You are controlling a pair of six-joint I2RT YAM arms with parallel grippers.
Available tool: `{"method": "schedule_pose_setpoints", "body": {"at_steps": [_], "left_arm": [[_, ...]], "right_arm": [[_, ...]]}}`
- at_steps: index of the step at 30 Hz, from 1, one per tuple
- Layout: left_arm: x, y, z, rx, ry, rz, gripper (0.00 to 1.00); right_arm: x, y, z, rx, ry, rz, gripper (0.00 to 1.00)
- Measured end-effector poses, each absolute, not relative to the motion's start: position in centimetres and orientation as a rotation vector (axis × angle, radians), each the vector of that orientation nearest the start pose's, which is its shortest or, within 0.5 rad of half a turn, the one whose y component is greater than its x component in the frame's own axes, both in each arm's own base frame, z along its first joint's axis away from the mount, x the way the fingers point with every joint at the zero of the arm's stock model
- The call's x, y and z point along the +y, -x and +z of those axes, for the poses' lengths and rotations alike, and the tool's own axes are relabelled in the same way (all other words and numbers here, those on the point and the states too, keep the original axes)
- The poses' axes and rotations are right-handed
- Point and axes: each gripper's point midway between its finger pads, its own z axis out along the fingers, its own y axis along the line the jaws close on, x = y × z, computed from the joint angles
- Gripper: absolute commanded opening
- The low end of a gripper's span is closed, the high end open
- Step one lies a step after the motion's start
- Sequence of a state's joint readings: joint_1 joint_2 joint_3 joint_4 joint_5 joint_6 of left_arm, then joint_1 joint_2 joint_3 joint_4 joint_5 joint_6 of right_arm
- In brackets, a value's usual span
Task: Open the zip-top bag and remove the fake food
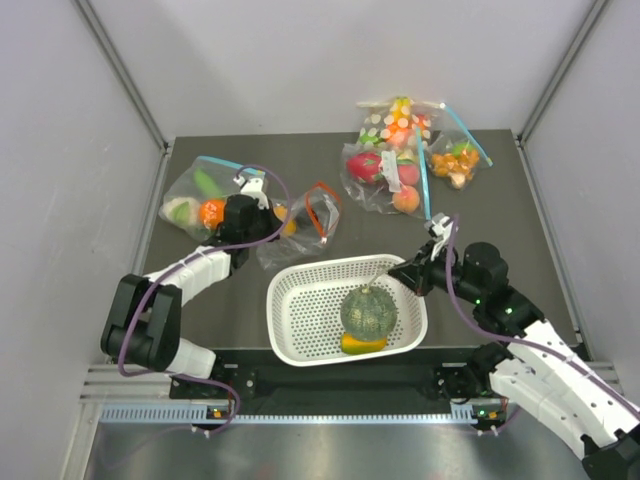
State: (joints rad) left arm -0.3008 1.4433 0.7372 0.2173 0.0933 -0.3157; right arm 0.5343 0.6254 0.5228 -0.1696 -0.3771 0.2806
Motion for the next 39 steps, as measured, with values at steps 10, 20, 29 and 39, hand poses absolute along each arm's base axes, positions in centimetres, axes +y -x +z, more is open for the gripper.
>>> {"method": "schedule_pose_setpoints", "body": {"at_steps": [10,20,29,39], "left_arm": [[-15.0,-38.5,10.8,2.098,-0.043,-0.473,0.0],[-15.0,-38.4,10.8,2.098,-0.043,-0.472,0.0],[-15.4,-38.2,10.9,2.099,-0.065,-0.497,0.0],[-15.8,-37.9,10.6,2.098,-0.102,-0.523,0.0]], "right_arm": [[23.5,-19.1,18.8,1.876,0.598,0.982,0.0],[24.8,-20.4,17.2,1.913,0.578,0.928,0.02],[24.0,-21.1,16.7,1.936,0.561,0.851,0.76],[24.3,-23.9,22.7,1.821,0.562,0.754,0.85]]}}
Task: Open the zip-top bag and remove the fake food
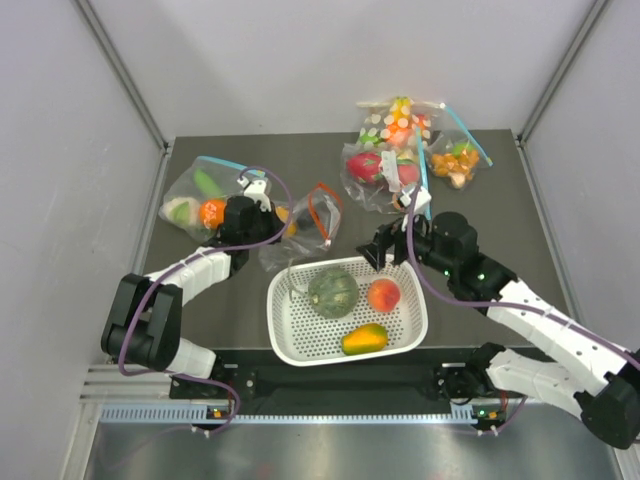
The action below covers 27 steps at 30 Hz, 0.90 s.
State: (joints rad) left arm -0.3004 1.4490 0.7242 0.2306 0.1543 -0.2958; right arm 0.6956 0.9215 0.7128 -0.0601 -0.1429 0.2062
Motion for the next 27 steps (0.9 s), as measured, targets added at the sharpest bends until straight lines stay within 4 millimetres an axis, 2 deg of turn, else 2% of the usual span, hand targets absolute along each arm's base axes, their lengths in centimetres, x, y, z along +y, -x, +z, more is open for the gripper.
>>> {"method": "schedule_pose_setpoints", "body": {"at_steps": [4,7,9,13,16,21,24,27], "left_arm": [[-16.0,-37.7,10.6,2.098,-0.119,-0.535,0.0],[-16.1,-37.5,10.3,2.104,-0.128,-0.542,0.0],[-16.1,-37.3,10.2,2.109,-0.133,-0.547,0.0],[-16.2,-37.2,10.1,2.109,-0.142,-0.548,0.0],[-16.1,-37.1,10.0,2.112,-0.148,-0.544,0.0],[-16.0,-36.9,9.7,2.116,-0.159,-0.54,0.0],[-16.1,-36.8,9.7,2.115,-0.161,-0.541,0.0],[-16.1,-36.8,9.7,2.114,-0.164,-0.543,0.0]], "right_arm": [[25.3,-27.2,25.9,1.775,0.543,0.726,0.84],[26.3,-30.5,26.9,1.762,0.531,0.721,0.81],[27.4,-33.0,26.7,1.766,0.537,0.721,0.75],[30.1,-37.0,24.4,1.814,0.572,0.74,0.69],[31.9,-39.1,21.2,1.88,0.603,0.76,0.66],[33.2,-40.3,16.3,1.98,0.626,0.774,0.61],[33.6,-40.6,14.7,2.011,0.637,0.784,0.57],[34.2,-40.9,14.3,2.015,0.65,0.804,0.55]]}}
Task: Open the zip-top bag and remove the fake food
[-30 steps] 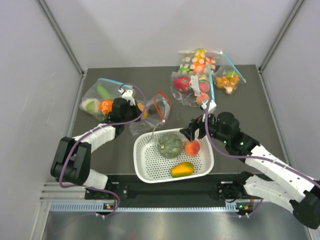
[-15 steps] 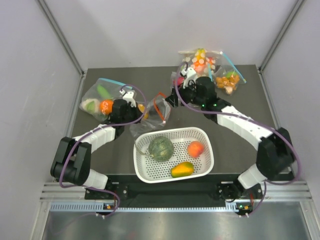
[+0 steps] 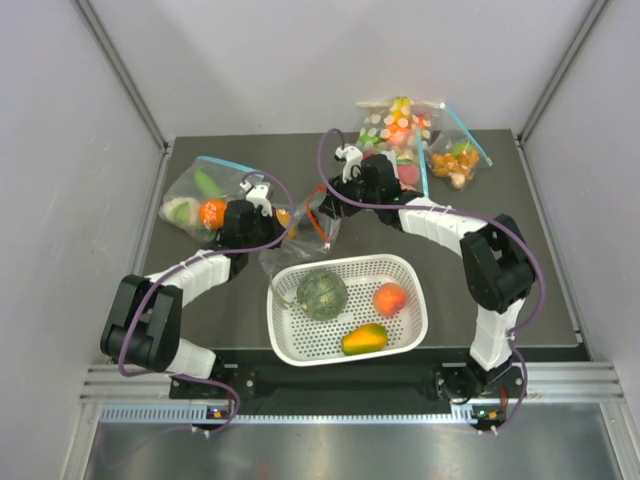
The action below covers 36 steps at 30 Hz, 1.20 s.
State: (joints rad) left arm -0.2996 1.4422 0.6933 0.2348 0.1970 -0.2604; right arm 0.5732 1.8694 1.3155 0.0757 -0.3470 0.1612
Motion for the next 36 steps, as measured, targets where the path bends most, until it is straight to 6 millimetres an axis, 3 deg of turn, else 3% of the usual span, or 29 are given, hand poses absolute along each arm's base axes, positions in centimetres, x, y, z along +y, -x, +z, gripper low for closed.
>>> {"method": "schedule_pose_setpoints", "body": {"at_steps": [7,14,36], "left_arm": [[-16.3,-36.7,9.9,2.11,-0.172,-0.558,0.0],[-16.5,-36.8,9.8,2.109,-0.179,-0.568,0.0],[-17.2,-36.9,8.1,2.137,-0.197,-0.608,0.0]], "right_arm": [[35.6,-41.4,13.6,2.015,0.683,0.836,0.53],[36.4,-41.3,11.3,2.072,0.712,0.837,0.53],[38.6,-40.7,6.7,2.193,0.819,0.793,0.71]]}}
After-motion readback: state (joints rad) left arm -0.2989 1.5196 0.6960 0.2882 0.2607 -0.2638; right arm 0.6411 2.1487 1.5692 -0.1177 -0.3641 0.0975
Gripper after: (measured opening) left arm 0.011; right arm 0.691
